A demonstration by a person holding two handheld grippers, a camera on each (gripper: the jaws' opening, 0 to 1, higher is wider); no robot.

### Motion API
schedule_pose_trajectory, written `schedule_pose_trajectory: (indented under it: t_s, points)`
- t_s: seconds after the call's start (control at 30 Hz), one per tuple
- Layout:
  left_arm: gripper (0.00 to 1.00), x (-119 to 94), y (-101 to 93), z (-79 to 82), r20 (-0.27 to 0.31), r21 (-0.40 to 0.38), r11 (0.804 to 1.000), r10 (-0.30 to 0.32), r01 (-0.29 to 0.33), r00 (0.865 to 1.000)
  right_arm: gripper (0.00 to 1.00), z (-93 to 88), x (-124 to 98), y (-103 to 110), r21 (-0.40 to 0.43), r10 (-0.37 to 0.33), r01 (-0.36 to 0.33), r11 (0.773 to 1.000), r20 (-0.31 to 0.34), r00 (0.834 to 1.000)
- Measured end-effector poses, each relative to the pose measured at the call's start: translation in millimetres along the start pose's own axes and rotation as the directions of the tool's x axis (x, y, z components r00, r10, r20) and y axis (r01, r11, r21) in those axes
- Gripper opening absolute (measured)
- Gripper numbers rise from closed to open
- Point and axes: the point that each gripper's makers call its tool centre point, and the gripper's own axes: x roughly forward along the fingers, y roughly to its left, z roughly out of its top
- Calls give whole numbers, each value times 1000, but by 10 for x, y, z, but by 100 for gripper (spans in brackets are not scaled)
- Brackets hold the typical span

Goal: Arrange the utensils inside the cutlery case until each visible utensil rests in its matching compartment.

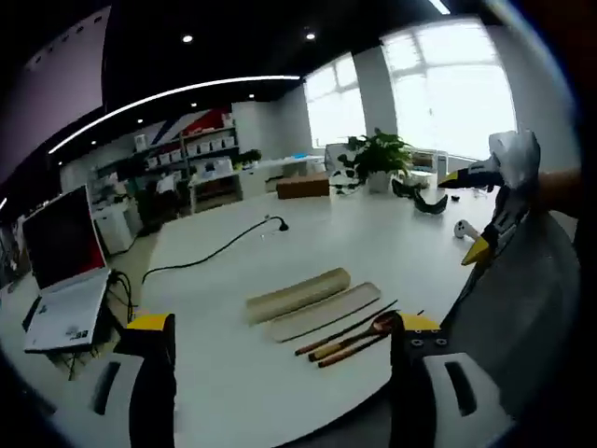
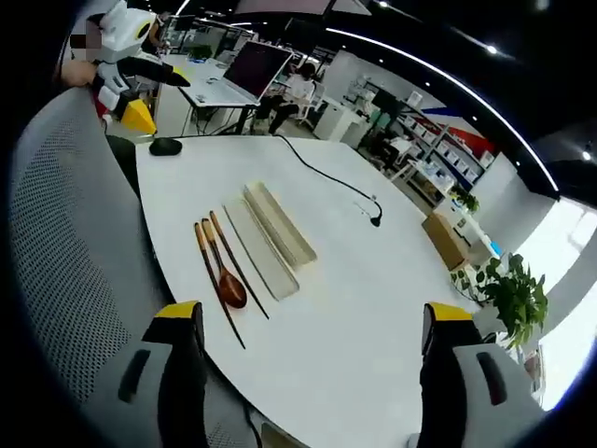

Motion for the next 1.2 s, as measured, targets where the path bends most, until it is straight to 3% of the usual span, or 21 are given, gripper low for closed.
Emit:
schedule_pose_trajectory:
  t_s: [0.1,0.27,0.4,0.47,0.53,0.6,0.67,0.73,0.87,0.93,1.03,1.1,1.13,1.2]
  points:
    - [97,-19,63,27,47,-41,999,1,0,999,95,147,76,76,38,78,-80,996,51,996]
    - [96,-15,37,-25,19,-46,999,-7,8,1000,93,359,282,233,91,207,-217,972,100,973]
    - [94,-20,38,-18,29,-71,997,-13,15,999,88,494,441,406,11,301,-304,953,102,948]
    - [94,-18,30,-31,20,-69,998,-15,16,1000,90,591,517,530,-24,360,-360,933,134,923]
    - [97,-48,100,67,77,-56,998,24,-20,997,84,518,584,604,-39,403,-401,915,72,912]
    - [95,-57,43,129,120,-90,996,-8,19,993,73,467,672,681,-78,444,-441,894,39,895]
    - [94,-36,76,47,72,-91,996,3,4,997,71,426,760,724,-84,463,-459,884,27,886]
    - [92,-26,51,12,48,-81,997,-9,13,999,65,320,822,796,-56,512,-512,857,-18,859]
    - [86,-38,49,38,64,-79,997,-12,17,998,53,233,1002,791,-56,515,-516,855,-39,856]
    - [86,-30,57,6,48,-90,996,-11,15,999,51,190,1066,826,-54,533,-537,842,-66,843]
    - [86,-34,73,-18,32,-94,996,-3,6,999,63,168,1208,843,-88,527,-534,841,-96,845]
    - [86,-27,55,-3,43,-107,994,-15,19,999,51,178,1289,865,-118,544,-555,824,-112,831]
    - [85,-24,56,-16,35,-106,994,-15,19,999,43,199,1340,846,-114,534,-544,831,-109,838]
    - [84,-22,58,-44,20,-99,995,-14,16,1000,44,229,1456,845,-111,540,-551,827,-112,834]
